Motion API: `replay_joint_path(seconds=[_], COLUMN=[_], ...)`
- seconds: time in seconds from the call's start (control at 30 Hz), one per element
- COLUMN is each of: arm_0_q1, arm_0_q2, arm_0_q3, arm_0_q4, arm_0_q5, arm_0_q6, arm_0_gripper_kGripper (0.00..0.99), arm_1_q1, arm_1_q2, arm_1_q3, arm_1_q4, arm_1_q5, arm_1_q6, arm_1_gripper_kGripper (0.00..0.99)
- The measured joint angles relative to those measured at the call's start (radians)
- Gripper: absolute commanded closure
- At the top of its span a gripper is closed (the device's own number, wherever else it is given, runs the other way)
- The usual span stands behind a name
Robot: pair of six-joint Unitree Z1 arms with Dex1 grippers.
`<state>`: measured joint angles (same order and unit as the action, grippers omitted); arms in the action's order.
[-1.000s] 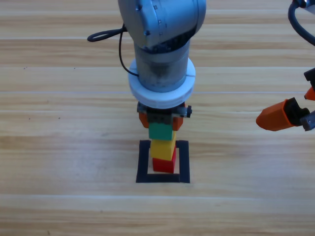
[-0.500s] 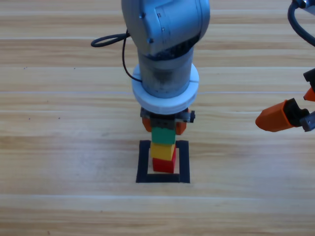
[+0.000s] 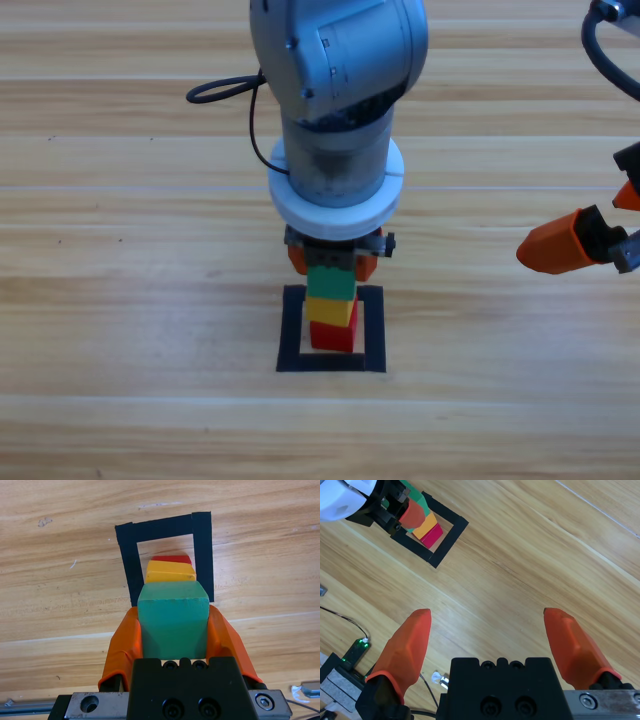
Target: Stack the blocks in the rectangular block: red at the bottom, yellow in the middle, green on top
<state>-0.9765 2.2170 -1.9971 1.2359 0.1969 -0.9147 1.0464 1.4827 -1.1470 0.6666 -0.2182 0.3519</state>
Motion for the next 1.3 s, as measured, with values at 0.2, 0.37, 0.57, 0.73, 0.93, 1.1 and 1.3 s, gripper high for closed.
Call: replay_joint_path(seconds=[0.2, 0.37, 0.57, 0.73, 0.93, 1.1, 1.3], arm_0_q1=[0.000, 0.000, 0.000, 0.000, 0.000, 0.000, 0.000], arm_0_q2=[0.000, 0.000, -0.006, -0.007, -0.007, -0.007, -0.008], arm_0_q3=[0.004, 0.021, 0.042, 0.043, 0.056, 0.074, 0.083], arm_0_q4=[-0.009, -0.023, -0.042, -0.043, -0.043, -0.043, -0.044], arm_0_q5=[0.001, 0.001, 0.004, 0.005, 0.005, 0.005, 0.005], arm_0_q6=[0.000, 0.000, 0.000, 0.000, -0.008, -0.009, -0.027], arm_0_gripper_kGripper=[0.930, 0.893, 0.809, 0.369, 0.174, 0.174, 0.159], arm_1_q1=[0.000, 0.000, 0.000, 0.000, 0.000, 0.000, 0.000], arm_1_q2=[0.003, 0.013, 0.033, 0.034, 0.034, 0.034, 0.034], arm_1_q3=[0.000, 0.000, 0.000, 0.000, 0.000, 0.000, 0.000], arm_1_q4=[0.000, 0.000, 0.000, 0.000, 0.000, 0.000, 0.000], arm_1_q5=[0.001, 0.001, 0.001, 0.002, 0.003, 0.003, 0.015], arm_1_q6=[-0.001, -0.001, -0.001, -0.001, -0.004, -0.004, -0.005], arm_1_gripper_kGripper=[0.001, 0.001, 0.001, 0.001, 0.001, 0.001, 0.001])
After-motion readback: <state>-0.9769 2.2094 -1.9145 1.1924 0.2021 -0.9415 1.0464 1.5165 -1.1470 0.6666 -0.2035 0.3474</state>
